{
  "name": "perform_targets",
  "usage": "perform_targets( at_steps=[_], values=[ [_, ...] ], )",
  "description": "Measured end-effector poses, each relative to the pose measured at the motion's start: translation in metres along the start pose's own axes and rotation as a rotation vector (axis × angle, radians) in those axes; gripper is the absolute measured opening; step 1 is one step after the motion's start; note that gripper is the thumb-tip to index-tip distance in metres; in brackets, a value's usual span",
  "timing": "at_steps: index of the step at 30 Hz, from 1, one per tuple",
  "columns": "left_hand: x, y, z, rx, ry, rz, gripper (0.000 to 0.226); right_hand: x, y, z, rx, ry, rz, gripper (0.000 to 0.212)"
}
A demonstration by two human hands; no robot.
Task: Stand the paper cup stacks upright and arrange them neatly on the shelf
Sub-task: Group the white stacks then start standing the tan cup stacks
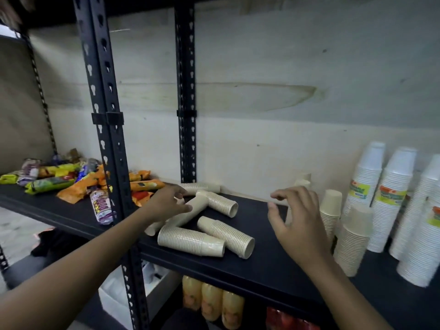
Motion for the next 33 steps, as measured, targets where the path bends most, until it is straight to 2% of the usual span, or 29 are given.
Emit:
perform_targets(
  at_steps=[6, 11, 16, 19, 22, 27, 33],
  values=[
    [0.016, 0.005, 0.003, 0.039, 0.023, 0.276, 0.059, 0.117, -0.025, 0.029, 0.099, 0.357, 0.166, 0.028],
    [0.023, 0.005, 0.004, 0.075, 0.007, 0.396, 0.063, 0.206, -0.046, 0.045, 0.169, 0.746, 0.119, 0.056],
    [0.028, 0.005, 0.007, 0.085, 0.012, 0.475, 0.074, 0.26, -0.054, 0.048, 0.188, 0.923, 0.053, 0.07],
    [0.03, 0.006, 0.009, 0.084, 0.017, 0.49, 0.075, 0.276, -0.058, 0.041, 0.176, 0.944, 0.035, 0.074],
    [0.03, 0.005, 0.011, 0.098, 0.004, 0.504, 0.071, 0.281, -0.06, 0.036, 0.161, 0.909, 0.023, 0.07],
    [0.029, 0.002, 0.013, 0.108, -0.037, 0.462, 0.064, 0.265, -0.071, 0.036, 0.231, 0.879, 0.08, 0.067],
    [0.023, -0.012, 0.018, 0.101, -0.093, 0.257, 0.058, 0.21, -0.084, 0.031, 0.299, 0.679, 0.193, 0.067]
  ],
)
Point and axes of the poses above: each hand's wrist, its own z-axis towards the middle knuckle, its own x-axis out of the palm, y = z × x, the point moved 8 cm from there along z, towards the middle knuckle, and after that the axes turned 5 degrees about -x, right-handed, at the moved point
